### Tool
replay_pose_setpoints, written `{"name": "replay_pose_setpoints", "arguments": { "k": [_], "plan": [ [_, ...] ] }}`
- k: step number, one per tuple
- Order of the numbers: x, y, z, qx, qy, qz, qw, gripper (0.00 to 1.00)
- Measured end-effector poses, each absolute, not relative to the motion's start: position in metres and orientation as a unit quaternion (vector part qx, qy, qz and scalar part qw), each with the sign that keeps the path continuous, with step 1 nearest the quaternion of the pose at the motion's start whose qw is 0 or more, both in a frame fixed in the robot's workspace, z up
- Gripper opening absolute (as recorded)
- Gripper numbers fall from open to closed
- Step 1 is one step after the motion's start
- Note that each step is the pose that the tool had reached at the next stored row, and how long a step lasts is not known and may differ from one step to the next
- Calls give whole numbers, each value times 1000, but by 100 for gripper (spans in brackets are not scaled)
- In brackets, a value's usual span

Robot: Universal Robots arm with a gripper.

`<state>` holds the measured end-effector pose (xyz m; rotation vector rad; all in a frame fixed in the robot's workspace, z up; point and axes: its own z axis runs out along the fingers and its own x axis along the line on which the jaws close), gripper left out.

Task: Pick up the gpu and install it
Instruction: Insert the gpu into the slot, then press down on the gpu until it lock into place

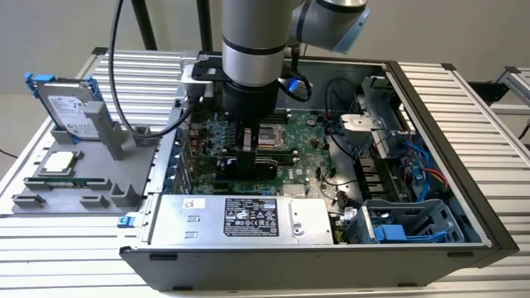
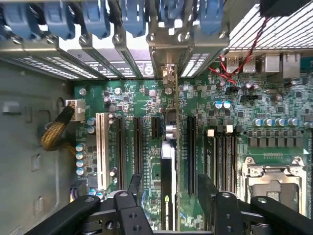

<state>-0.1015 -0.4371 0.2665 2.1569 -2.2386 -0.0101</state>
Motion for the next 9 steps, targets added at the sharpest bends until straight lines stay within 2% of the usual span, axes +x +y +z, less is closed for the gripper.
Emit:
{"name": "replay_pose_setpoints", "arguments": {
  "k": [5, 6, 9],
  "plan": [
    [-101, -437, 275, 694, -720, -3, 16, 100],
    [-101, -437, 275, 694, -720, -3, 16, 0],
    [-102, -437, 275, 694, -720, -3, 16, 0]
  ]
}}
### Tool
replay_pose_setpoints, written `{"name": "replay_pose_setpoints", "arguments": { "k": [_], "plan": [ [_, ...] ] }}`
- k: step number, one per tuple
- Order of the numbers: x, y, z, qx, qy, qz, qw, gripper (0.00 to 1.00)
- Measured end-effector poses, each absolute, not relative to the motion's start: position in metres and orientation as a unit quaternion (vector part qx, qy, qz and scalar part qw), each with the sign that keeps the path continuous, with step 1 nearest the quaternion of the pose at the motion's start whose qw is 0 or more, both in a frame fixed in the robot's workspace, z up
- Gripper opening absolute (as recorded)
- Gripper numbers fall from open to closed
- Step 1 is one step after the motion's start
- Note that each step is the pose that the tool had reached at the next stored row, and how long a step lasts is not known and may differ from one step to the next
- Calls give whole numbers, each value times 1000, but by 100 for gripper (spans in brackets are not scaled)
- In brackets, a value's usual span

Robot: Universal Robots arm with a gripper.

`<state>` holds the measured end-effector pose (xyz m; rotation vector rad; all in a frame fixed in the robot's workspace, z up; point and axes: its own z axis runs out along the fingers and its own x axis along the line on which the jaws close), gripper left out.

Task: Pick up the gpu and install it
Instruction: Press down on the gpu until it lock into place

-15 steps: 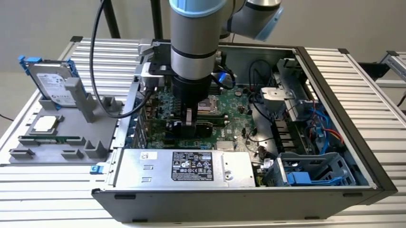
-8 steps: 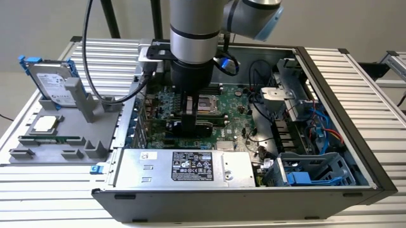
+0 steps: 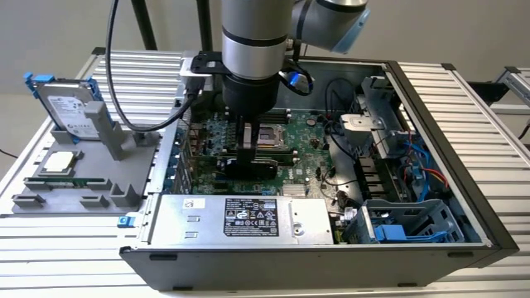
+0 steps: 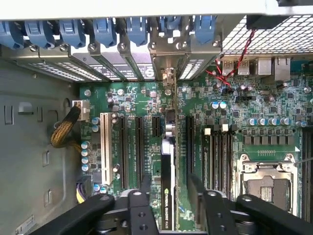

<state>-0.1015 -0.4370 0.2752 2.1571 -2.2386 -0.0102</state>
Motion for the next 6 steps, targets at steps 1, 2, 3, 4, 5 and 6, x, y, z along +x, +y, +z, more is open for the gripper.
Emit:
{"name": "replay_pose_setpoints", "arguments": {
  "k": [1, 2, 3, 4, 5, 6],
  "plan": [
    [-102, -437, 275, 694, -720, -3, 16, 0],
    [-102, -437, 275, 694, -720, -3, 16, 0],
    [-102, -437, 275, 694, -720, -3, 16, 0],
    [-102, -437, 275, 694, -720, -3, 16, 0],
    [-102, -437, 275, 694, -720, -3, 16, 0],
    [-102, -437, 275, 694, -720, -3, 16, 0]
  ]
}}
